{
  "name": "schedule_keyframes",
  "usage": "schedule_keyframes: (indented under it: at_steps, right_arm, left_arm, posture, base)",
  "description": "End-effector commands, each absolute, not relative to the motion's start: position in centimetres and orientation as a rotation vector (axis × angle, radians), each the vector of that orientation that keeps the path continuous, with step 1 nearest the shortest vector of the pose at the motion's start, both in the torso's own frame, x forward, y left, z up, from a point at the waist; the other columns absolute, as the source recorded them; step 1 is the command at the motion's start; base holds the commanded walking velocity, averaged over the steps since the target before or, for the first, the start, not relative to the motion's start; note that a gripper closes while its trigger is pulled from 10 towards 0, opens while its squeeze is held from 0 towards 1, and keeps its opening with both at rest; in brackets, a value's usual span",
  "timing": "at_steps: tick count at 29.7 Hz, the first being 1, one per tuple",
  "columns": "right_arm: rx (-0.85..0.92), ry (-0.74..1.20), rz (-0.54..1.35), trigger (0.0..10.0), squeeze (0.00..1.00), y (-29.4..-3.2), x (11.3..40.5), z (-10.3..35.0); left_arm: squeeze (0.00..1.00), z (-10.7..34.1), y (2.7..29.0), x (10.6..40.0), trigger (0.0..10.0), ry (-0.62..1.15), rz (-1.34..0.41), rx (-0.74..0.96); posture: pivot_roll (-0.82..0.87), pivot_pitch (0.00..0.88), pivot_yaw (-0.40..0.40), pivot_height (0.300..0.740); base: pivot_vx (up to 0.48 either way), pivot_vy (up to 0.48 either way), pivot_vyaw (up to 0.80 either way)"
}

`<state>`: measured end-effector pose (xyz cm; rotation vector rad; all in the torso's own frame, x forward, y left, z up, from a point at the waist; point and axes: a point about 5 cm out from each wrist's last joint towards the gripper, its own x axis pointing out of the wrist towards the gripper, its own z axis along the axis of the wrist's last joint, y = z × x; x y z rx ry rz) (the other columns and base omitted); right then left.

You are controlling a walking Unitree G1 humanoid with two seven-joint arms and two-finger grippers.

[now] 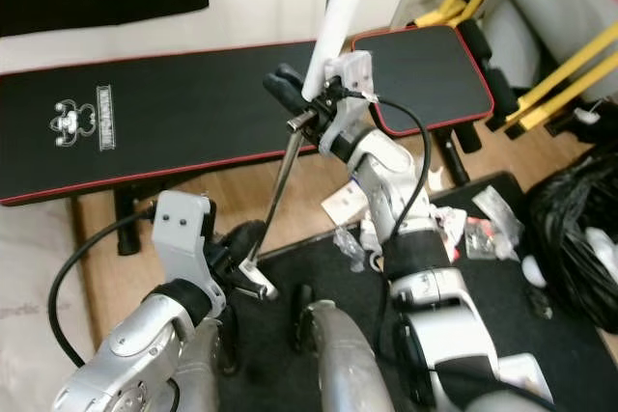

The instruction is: Sweep floor

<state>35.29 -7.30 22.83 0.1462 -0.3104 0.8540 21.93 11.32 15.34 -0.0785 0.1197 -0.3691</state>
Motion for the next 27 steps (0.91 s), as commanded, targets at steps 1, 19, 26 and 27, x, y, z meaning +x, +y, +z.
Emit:
schedule_keyframes:
  at_steps: [1,19,26,27]
  right_arm:
    - [0.146,-0.335,0.889,10.0,0.0,-6.9,34.5,23.3]
    - [0.036,-0.258,0.915,10.0,0.0,-6.5,32.4,22.1]
    - [0.116,-0.097,0.967,10.0,0.0,-5.5,31.9,19.1]
    - [0.116,-0.097,0.967,10.0,0.0,-5.5,31.9,19.1]
  left_arm:
    - [0.0,14.6,11.1,21.8,10.0,0.141,-0.413,-0.081]
    - [0.0,13.5,11.3,23.4,10.0,0.117,-0.428,-0.07]
    - [0.0,13.8,11.1,23.1,10.0,0.091,-0.432,-0.078]
    - [0.0,13.8,11.1,23.1,10.0,0.091,-0.432,-0.078]
  posture:
    - [0.02,0.236,-0.199,0.74]
    - [0.01,0.204,-0.19,0.74]
    - [0.01,0.223,-0.208,0.74]
    - [0.01,0.223,-0.208,0.74]
  base:
    - [0.405,0.0,0.8]
    - [0.422,0.0,0.17]
    - [0.117,0.0,0.0]
    - [0.0,0.0,0.0]
